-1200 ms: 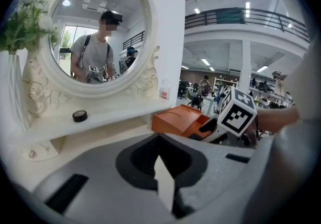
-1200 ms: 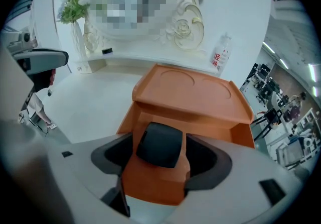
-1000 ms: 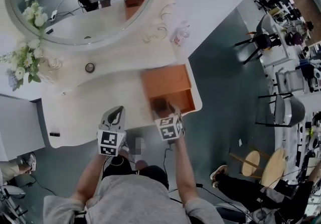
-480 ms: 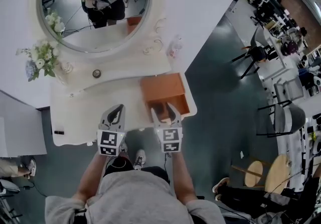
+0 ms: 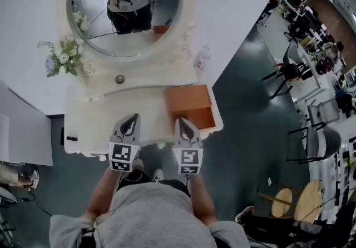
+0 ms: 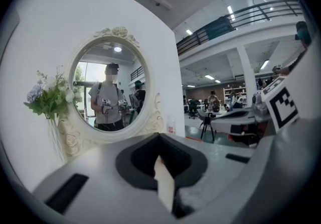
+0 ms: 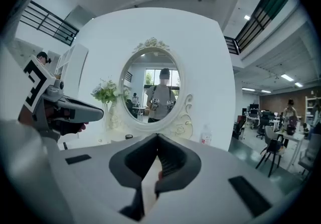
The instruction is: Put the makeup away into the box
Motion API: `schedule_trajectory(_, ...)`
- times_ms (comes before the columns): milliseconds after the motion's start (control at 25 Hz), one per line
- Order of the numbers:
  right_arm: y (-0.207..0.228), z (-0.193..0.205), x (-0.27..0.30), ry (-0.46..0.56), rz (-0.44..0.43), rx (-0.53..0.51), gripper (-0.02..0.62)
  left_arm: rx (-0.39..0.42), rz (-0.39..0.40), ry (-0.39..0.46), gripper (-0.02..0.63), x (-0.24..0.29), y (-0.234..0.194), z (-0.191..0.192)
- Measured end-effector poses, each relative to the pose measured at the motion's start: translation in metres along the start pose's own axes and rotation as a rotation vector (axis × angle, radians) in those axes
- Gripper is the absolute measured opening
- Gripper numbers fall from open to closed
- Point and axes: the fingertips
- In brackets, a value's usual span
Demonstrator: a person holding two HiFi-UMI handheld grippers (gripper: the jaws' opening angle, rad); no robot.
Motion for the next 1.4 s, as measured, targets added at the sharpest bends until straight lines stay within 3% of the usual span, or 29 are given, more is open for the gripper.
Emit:
schedule_trajectory(400,-0.027,-0.011,0.011,0.011,-0.062,-0.015,0.013,-0.012,-0.047,0.007,0.000,-0.015,-0.022,0.000)
schedule_trajectory(720,-0.056,-0.017,0.038,0.008,-0.161,-0.043,0.014,-0.027,-0.124,0.008,0.000,-0.025,-0.053,0.001)
schedule_trajectory(1000,-0.096,-0.022,0.095,-0.013,-0.270,-0.072,0.014,-0.061,-0.213,-0.028,0.000,-0.020,-0.107,0.014)
schedule_trajectory(1400,-0.141,-0.011,0.205,-0.074,-0.364,-0.112,0.014,-0.113,-0.242,-0.090,0.000,0.029,-0.188,0.043)
Point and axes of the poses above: the fingertips, and each gripper's own axes: x forward along the fingers, y to its right, z out of its underside, and after that the axes turned 6 degrees about -x, right-handed
